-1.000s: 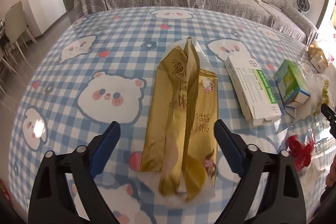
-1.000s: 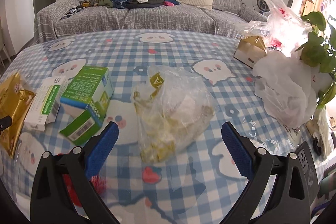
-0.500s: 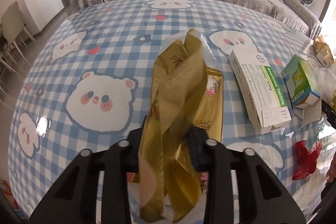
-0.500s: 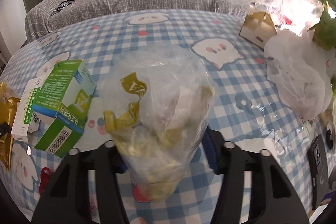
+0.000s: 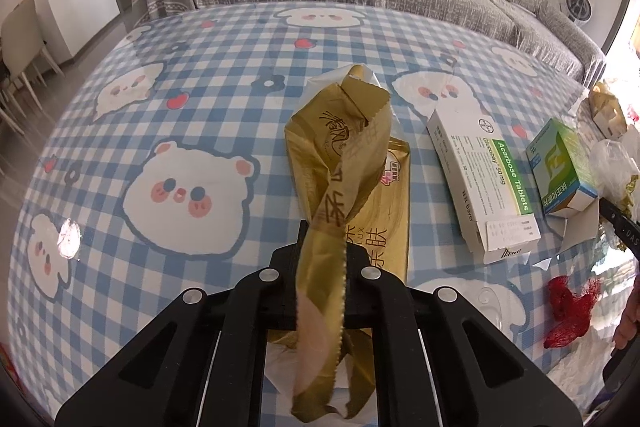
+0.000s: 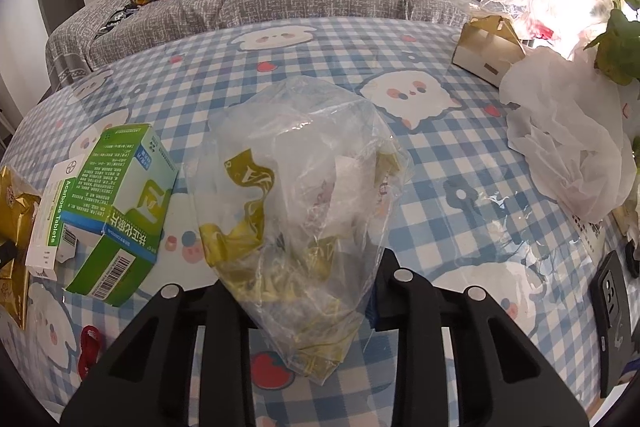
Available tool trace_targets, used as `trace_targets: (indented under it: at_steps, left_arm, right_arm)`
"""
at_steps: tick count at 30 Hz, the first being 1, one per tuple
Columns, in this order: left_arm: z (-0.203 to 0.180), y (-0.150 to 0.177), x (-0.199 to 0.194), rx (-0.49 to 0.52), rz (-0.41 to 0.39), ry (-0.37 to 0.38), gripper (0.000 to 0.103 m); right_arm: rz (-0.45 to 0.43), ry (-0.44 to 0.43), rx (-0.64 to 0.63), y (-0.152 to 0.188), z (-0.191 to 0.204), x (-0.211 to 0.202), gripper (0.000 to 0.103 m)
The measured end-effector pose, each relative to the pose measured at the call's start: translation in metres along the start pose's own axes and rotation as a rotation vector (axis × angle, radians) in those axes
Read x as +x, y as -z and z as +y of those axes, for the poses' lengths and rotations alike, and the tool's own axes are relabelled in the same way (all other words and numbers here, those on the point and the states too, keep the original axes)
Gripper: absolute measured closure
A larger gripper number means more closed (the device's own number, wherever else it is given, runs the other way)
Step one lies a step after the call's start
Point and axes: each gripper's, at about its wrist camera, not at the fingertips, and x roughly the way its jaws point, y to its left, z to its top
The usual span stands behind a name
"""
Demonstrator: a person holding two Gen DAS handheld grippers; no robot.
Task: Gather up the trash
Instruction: 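Lift the gold wrapper and plastic bag and carry both over the trash bin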
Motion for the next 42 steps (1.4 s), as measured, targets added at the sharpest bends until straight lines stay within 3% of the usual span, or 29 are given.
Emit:
trace_targets:
  at_steps: [42]
  left_arm:
    - [0.013,0.050,-0.084,-0.011,-0.071,0.041,0.096]
  right_arm:
    - [-0.066,-0.035,-0.010,0.057,0.007,-0.085,0.075]
